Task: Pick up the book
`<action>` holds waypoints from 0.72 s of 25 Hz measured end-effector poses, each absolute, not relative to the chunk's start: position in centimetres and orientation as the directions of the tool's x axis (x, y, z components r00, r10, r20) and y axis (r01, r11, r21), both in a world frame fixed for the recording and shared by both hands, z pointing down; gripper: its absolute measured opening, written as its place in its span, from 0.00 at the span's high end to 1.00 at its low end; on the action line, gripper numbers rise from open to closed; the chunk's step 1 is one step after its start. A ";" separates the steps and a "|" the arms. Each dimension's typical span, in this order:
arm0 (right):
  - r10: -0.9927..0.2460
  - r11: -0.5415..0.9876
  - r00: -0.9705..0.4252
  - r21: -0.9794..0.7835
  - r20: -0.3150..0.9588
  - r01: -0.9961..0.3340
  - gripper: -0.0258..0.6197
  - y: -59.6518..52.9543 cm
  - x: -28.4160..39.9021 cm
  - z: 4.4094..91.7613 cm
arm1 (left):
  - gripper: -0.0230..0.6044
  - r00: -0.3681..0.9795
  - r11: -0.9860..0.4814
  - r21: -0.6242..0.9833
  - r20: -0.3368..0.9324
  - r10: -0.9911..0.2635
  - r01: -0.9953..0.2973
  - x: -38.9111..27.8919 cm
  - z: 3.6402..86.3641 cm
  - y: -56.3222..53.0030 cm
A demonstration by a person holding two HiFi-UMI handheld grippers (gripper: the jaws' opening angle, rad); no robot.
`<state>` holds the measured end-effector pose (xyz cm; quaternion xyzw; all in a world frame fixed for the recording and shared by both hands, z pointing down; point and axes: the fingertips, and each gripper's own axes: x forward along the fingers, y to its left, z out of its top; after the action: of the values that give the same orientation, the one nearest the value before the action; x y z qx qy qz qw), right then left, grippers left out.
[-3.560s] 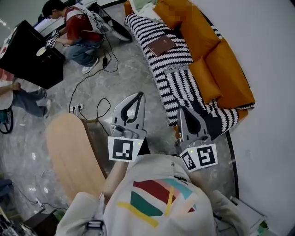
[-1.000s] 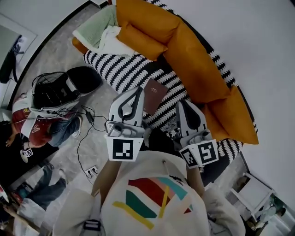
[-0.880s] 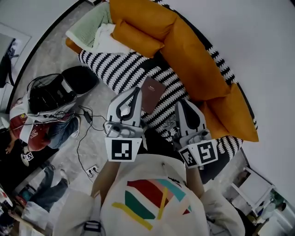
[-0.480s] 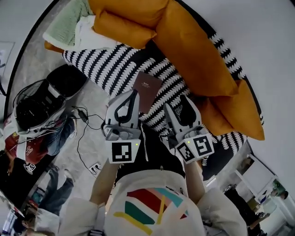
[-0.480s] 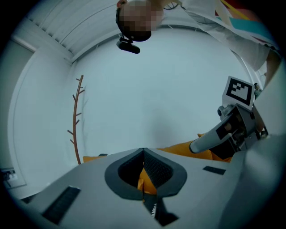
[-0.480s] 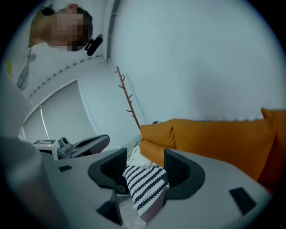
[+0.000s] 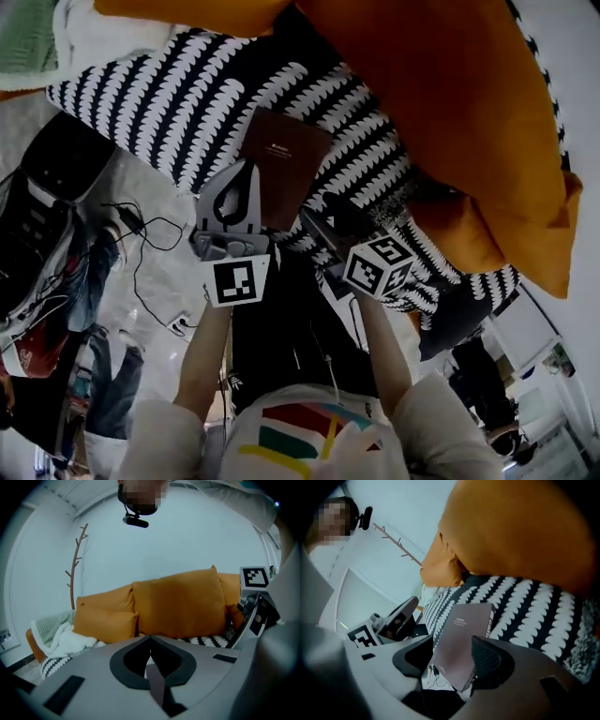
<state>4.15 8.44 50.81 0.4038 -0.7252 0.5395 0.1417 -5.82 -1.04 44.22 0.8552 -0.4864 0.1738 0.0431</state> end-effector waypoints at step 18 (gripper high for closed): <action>-0.380 -0.088 -0.790 -0.869 0.481 -0.487 0.58 6.8 2.4 62.1 | 0.96 0.410 -0.464 0.006 0.481 -0.775 -0.886 -6.8 57.4 -1.0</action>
<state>2.35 6.83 62.07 0.3213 -0.6741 0.6639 0.0402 -6.77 -1.01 57.43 0.8292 -0.5007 0.2111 0.1311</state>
